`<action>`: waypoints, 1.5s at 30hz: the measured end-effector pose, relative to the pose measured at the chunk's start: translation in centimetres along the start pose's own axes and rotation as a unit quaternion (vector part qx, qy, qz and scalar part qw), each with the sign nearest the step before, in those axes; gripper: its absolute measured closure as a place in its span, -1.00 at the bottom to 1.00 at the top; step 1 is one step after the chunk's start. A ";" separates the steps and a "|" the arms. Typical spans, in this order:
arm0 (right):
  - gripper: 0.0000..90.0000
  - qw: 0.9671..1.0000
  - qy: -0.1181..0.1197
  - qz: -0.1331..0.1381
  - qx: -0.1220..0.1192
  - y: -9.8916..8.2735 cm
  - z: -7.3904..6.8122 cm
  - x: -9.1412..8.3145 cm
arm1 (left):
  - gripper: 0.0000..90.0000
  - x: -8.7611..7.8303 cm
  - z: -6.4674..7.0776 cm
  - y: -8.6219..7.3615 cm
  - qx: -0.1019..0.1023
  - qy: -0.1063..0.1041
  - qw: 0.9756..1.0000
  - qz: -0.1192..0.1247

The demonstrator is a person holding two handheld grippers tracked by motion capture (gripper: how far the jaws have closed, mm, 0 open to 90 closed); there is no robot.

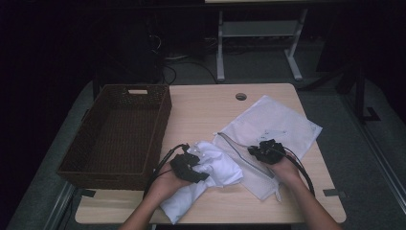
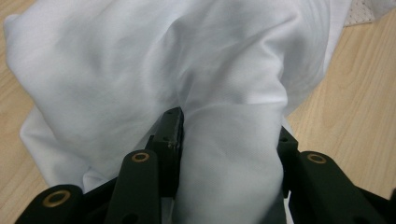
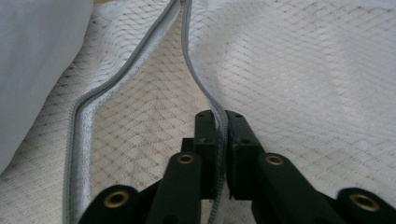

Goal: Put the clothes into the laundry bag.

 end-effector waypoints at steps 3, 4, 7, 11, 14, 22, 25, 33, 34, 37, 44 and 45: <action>0.89 1.000 -0.006 0.010 -0.009 0.3 -0.1 -0.4 | 0.29 0.0 0.0 0.0 0.000 0.000 1.000 0.000; 0.90 1.000 -0.009 0.016 -0.010 0.5 -0.1 -0.6 | 0.29 0.0 0.0 0.0 0.000 0.000 1.000 0.000; 0.90 0.999 -0.014 0.027 -0.012 0.9 -0.1 -1.0 | 0.29 0.0 0.0 0.0 0.000 0.000 1.000 0.000; 0.90 0.999 -0.016 0.051 -0.009 1.7 0.0 -2.0 | 0.29 0.0 0.0 0.0 0.000 0.000 1.000 0.000; 0.90 0.998 -0.023 0.055 -0.008 2.3 0.0 -2.6 | 0.29 0.0 0.0 0.0 0.000 0.001 1.000 0.000; 0.92 0.996 -0.022 0.090 0.006 4.8 0.5 -4.7 | 0.29 0.0 0.0 0.0 0.000 0.002 1.000 0.000; 0.92 0.994 -0.018 0.104 0.011 5.7 0.7 -5.4 | 0.29 0.0 0.0 0.0 0.000 0.000 1.000 -0.001; 0.93 0.990 -0.014 0.138 0.015 8.0 1.0 -7.5 | 0.29 0.0 0.0 0.0 0.001 0.002 1.000 0.000; 0.93 0.990 -0.014 0.138 0.015 8.0 1.0 -7.5 | 0.29 0.0 0.0 0.0 0.001 0.002 1.000 0.000; 0.93 0.988 -0.014 0.156 0.016 9.0 1.1 -8.6 | 0.29 0.0 0.0 0.0 0.001 0.001 1.000 0.001; 0.93 0.988 -0.010 0.156 0.015 8.9 1.1 -8.5 | 0.39 -0.3 0.1 0.2 0.003 0.008 1.000 0.003; 0.93 0.988 -0.009 0.154 0.015 8.9 1.0 -8.4 | 0.41 -0.5 0.1 0.3 0.005 0.008 1.000 0.003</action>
Point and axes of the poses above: each handheld gripper's, and its own axes: x roughly forward along the jaws, y roughly out of its top, z roughly to its right, the point moved 5 cm from there along x, roughly forward along the jaws, and after that the axes turned 3 degrees about z, right-handed, at the moved point
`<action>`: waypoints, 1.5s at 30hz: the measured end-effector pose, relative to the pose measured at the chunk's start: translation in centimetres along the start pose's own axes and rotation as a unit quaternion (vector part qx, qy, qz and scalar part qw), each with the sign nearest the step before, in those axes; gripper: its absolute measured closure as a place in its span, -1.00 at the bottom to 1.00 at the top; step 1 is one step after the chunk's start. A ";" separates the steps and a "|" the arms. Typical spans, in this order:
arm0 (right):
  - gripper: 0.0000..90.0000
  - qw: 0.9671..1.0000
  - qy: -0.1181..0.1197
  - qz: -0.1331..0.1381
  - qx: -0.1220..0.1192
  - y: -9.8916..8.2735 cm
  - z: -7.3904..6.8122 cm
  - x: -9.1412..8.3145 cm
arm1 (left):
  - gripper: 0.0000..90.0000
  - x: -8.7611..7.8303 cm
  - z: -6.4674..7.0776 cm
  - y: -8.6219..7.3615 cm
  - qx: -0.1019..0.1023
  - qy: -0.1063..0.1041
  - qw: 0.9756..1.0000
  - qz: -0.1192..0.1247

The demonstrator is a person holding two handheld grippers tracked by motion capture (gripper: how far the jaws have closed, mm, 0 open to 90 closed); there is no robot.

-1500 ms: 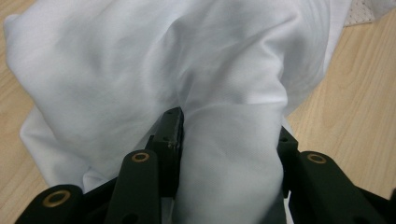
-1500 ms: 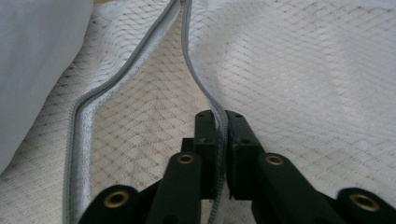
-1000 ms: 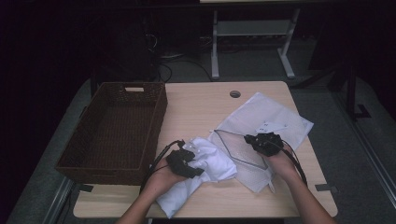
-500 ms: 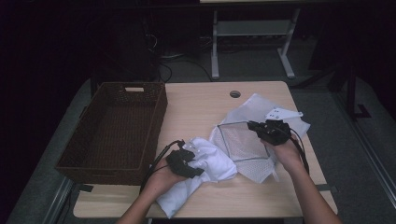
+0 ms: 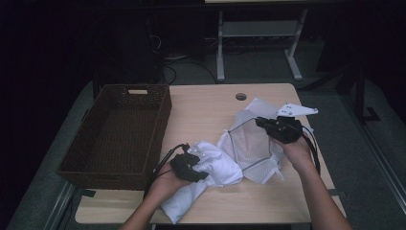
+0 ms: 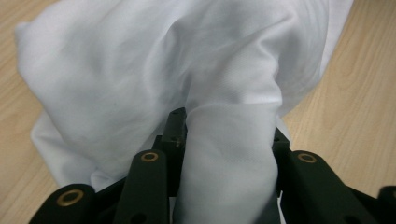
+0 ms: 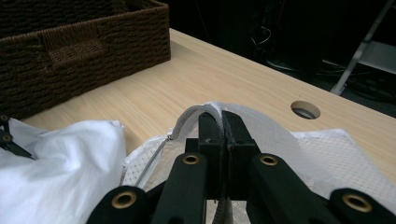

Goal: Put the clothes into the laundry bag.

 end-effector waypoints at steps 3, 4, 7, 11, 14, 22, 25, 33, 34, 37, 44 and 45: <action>0.93 1.000 0.001 -0.004 -0.004 -0.2 -0.1 0.3 | 0.44 -0.9 0.1 0.3 0.002 0.002 1.000 0.012; 0.93 1.000 0.001 -0.004 -0.004 -0.2 -0.1 0.3 | 0.44 -0.9 0.1 0.3 0.002 0.002 1.000 0.012; 0.93 1.000 0.003 -0.010 -0.006 -0.5 -0.2 0.5 | 0.44 -2.1 0.5 0.8 0.009 -0.002 1.000 0.025; 0.93 1.000 0.007 -0.021 -0.007 -1.1 -0.3 0.9 | 0.44 -3.8 1.7 2.1 0.033 -0.004 0.998 0.047; 0.93 1.000 0.012 -0.025 -0.009 -1.3 -0.4 1.0 | 0.44 -4.2 2.6 3.0 0.053 -0.011 0.997 0.052; 0.93 0.999 0.025 -0.035 -0.016 -1.8 -1.0 0.8 | 0.44 -3.1 4.2 5.4 0.103 -0.032 0.993 0.044; 0.93 0.999 0.030 -0.033 -0.020 -1.7 -1.2 0.5 | 0.44 -2.4 4.7 6.2 0.116 -0.043 0.991 0.045; 0.93 0.998 0.038 -0.031 -0.029 -1.5 -1.8 0.0 | 0.44 -0.5 5.7 7.3 0.136 -0.069 0.988 0.038; 0.93 0.998 0.039 -0.032 -0.029 -1.6 -1.8 -0.1 | 0.44 -0.2 5.7 7.4 0.136 -0.070 0.988 0.037; 0.93 0.998 0.042 -0.034 -0.029 -1.7 -2.0 -0.2 | 0.44 0.6 4.8 7.8 0.127 -0.057 0.990 0.033; 0.93 0.997 0.053 -0.047 -0.032 -2.3 -2.8 -0.2 | 0.44 1.8 2.0 8.0 0.081 -0.022 0.996 0.031; 0.93 0.997 0.053 -0.047 -0.032 -2.3 -2.8 -0.2 | 0.44 1.8 2.0 8.0 0.081 -0.022 0.996 0.031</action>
Point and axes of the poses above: each handheld gripper's, and its own axes: x roughly forward along the jaws, y roughly out of its top, z roughly to its right, the point moved 5 cm from there along x, roughly forward along the jaws, and after that the axes turned 3 degrees about z, right-handed, at the moved point
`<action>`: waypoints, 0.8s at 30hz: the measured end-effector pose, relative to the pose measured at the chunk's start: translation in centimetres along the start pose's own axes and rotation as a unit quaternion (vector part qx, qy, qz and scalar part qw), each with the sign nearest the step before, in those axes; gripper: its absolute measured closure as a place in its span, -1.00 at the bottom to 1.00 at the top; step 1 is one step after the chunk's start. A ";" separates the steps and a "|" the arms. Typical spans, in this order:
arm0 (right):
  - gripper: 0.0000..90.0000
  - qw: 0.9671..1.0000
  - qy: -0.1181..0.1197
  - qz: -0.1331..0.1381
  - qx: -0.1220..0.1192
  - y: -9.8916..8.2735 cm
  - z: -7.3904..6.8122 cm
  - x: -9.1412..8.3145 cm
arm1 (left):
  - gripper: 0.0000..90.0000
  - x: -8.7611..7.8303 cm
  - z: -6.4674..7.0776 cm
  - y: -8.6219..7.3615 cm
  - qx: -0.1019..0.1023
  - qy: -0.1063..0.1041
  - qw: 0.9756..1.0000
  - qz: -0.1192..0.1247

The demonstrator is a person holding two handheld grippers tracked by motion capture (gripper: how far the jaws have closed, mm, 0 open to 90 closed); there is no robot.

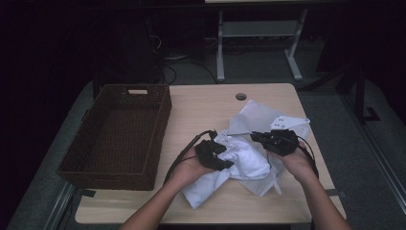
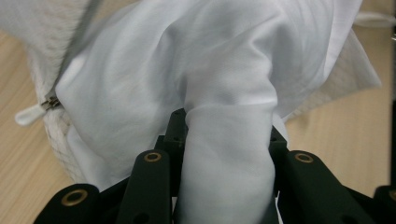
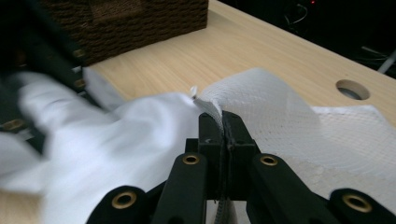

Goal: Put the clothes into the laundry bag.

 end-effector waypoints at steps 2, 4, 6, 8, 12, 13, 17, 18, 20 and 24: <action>0.93 1.000 0.004 -0.004 -0.002 -0.1 -0.3 0.2 | 0.44 0.1 -0.5 -0.1 -0.011 0.011 1.000 -0.003; 0.93 1.000 0.009 -0.009 -0.005 0.0 -0.8 0.6 | 0.45 0.4 -1.1 -0.1 -0.024 0.026 0.999 -0.005; 0.93 1.000 0.010 -0.011 -0.007 0.0 -1.0 0.8 | 0.45 0.4 -1.2 -0.2 -0.026 0.032 0.999 -0.008; 0.93 1.000 0.007 -0.017 -0.010 -0.1 -1.1 0.9 | 0.45 0.2 -1.9 -0.6 -0.032 0.048 0.998 -0.013; 0.90 1.000 0.007 -0.021 -0.006 -0.4 -1.1 1.0 | 0.45 0.2 -2.6 -1.1 -0.050 0.060 0.997 -0.008; 0.90 1.000 0.008 -0.023 -0.003 -0.5 -1.1 1.1 | 0.46 0.3 -2.7 -1.1 -0.053 0.063 0.997 -0.008; 0.90 1.000 0.011 -0.017 0.002 -0.2 -1.6 1.5 | 0.46 1.2 -2.6 -0.8 -0.057 0.081 0.995 -0.018; 0.90 1.000 0.011 -0.017 0.002 -0.2 -1.6 1.5 | 0.45 1.2 -2.6 -0.8 -0.057 0.081 0.995 -0.018; 0.90 1.000 0.015 -0.007 -0.001 0.3 -2.2 1.9 | 0.45 1.6 -2.4 -0.5 -0.052 0.086 0.995 -0.018; 0.90 1.000 0.009 -0.014 -0.009 0.2 -2.4 2.5 | 0.35 2.2 -2.1 -0.4 -0.048 0.085 0.995 -0.016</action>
Point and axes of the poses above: each handheld gripper's, and its own axes: x roughly forward along the jaws, y roughly out of its top, z roughly to its right, the point moved 5 cm from there along x, roughly forward along the jaws, and after that the axes turned 3 degrees about z, right-handed, at the moved point
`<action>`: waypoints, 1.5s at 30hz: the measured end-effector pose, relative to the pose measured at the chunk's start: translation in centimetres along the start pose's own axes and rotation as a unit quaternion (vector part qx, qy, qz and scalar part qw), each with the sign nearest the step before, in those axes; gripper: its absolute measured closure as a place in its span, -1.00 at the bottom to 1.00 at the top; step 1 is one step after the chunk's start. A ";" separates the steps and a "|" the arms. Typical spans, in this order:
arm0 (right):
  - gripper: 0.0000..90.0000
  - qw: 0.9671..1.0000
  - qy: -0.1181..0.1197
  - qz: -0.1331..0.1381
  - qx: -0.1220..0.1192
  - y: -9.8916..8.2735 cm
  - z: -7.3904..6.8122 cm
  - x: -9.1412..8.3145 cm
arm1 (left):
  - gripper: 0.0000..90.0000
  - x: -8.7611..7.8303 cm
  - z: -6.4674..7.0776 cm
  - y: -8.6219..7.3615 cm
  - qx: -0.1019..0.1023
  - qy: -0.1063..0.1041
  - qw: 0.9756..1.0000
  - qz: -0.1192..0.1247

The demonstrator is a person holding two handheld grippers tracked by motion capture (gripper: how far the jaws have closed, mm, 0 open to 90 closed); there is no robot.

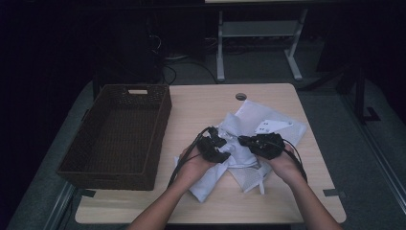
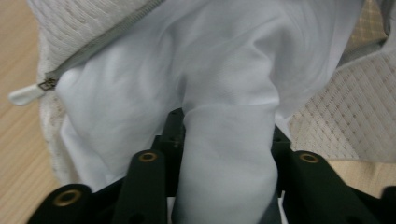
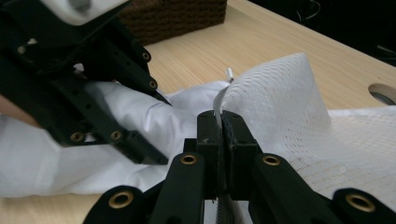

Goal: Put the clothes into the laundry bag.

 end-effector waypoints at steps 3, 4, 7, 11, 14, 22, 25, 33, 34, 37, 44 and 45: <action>0.90 1.000 -0.005 -0.003 0.005 -0.4 0.4 0.1 | 0.11 0.5 0.1 -0.6 -0.006 -0.019 1.000 0.003; 0.90 1.000 -0.006 -0.003 0.006 -0.6 0.6 0.0 | 0.00 0.5 0.2 -0.7 -0.008 -0.023 1.000 0.004; 0.90 1.000 -0.009 -0.007 0.009 -0.9 0.9 0.1 | -0.28 -0.3 0.5 -0.7 -0.003 -0.033 0.999 0.012; 0.89 1.000 -0.011 -0.008 0.011 -1.1 1.1 0.0 | -0.54 -2.4 0.8 -1.3 -0.005 -0.040 0.999 0.025; 0.89 1.000 -0.012 -0.009 0.012 -1.2 1.3 0.0 | -0.62 -3.5 0.9 -1.9 -0.005 -0.039 0.999 0.026; 0.89 1.000 -0.013 -0.013 0.011 -1.4 1.3 0.1 | -0.70 -3.6 0.3 -6.2 -0.017 -0.033 0.999 -0.003; 0.89 1.000 -0.013 -0.015 0.009 -1.4 1.2 0.2 | -0.72 -2.2 0.0 -7.1 -0.016 -0.038 0.999 -0.020; 0.89 1.000 -0.009 -0.017 0.006 -1.5 1.2 0.3 | -0.39 -1.0 0.3 -7.6 0.019 -0.018 0.999 -0.040; 0.89 1.000 -0.009 -0.018 0.006 -1.5 1.2 0.3 | -0.22 -1.0 0.3 -7.6 0.026 -0.010 0.999 -0.041; 0.89 1.000 -0.009 -0.018 0.005 -1.5 1.1 0.3 | 0.20 -1.2 -0.1 -7.6 0.034 -0.003 0.999 -0.041; 0.89 1.000 -0.007 -0.018 0.004 -1.4 1.0 0.4 | 0.77 -1.8 -0.3 -7.2 0.011 -0.023 0.999 -0.022; 0.89 1.000 -0.007 -0.017 0.003 -1.3 1.0 0.4 | 0.78 -1.8 -0.3 -7.2 0.011 -0.023 0.999 -0.022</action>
Point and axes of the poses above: each handheld gripper's, and its own axes: x roughly forward along the jaws, y roughly out of its top, z roughly to its right, the point moved 5 cm from there along x, roughly forward along the jaws, and after that the axes turned 3 degrees about z, right-handed, at the moved point
